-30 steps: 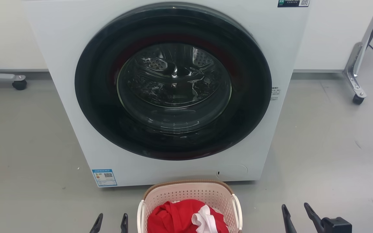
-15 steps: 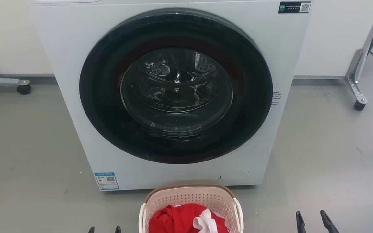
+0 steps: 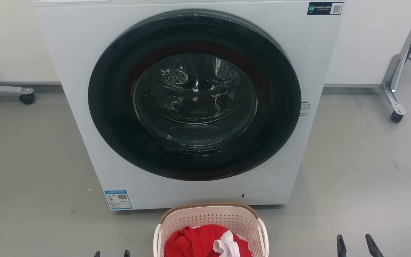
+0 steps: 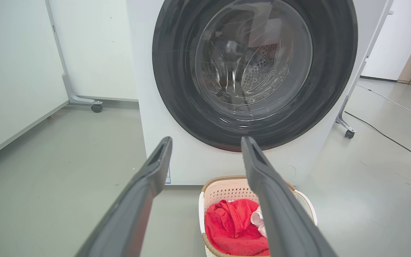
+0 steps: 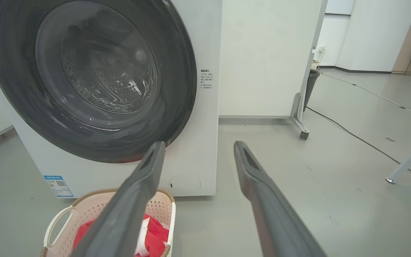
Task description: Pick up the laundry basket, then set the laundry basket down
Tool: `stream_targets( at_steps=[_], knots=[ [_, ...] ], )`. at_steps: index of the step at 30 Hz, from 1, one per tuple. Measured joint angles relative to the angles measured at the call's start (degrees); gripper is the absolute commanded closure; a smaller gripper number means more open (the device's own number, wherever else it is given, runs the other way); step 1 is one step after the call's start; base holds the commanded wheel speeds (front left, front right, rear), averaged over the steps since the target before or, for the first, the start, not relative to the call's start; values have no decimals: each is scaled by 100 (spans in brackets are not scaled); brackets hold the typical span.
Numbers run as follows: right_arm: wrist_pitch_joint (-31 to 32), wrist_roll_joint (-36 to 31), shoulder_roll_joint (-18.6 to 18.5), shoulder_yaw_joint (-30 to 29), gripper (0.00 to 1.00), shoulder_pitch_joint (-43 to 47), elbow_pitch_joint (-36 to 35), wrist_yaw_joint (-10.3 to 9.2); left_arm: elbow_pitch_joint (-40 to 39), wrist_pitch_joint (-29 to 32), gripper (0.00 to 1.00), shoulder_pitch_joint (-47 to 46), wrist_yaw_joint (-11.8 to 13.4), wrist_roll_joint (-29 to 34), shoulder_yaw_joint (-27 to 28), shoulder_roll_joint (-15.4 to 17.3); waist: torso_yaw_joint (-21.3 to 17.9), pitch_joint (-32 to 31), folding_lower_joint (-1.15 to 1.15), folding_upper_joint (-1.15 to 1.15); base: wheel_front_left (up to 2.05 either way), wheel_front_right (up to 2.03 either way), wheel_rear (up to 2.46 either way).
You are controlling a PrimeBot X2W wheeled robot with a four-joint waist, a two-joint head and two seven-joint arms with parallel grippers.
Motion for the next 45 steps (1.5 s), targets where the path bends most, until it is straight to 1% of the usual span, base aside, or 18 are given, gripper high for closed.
stream_targets(
  at_steps=[15, 31, 32, 39, 45],
  knots=[
    [-1, -212, 133, -88, 0, 141, -209, 0, 27, 0, 0, 83, 0, 49, 96, -64, 28, 6, 0, 0, 0, 0, 0],
    [-1, -261, 166, -159, 0, 194, -322, 0, 46, 0, 0, 85, 0, 133, 130, -134, 42, 14, 0, 0, 0, 0, 0],
    [-1, -261, 166, -162, 100, 194, -328, 0, 51, 0, 100, 85, 0, 138, 131, -137, 45, 14, 0, 0, 0, 0, 0],
    [20, -237, 230, -147, 100, 257, -55, 15, 298, 33, 100, 96, -15, 59, 118, -177, 47, 19, 0, 0, 0, 0, 0],
    [121, 122, 241, -250, 100, 216, 14, 97, 349, 147, 100, 82, -71, -229, 233, -191, 38, 48, 0, 0, 0, 0, 0]
  ],
)
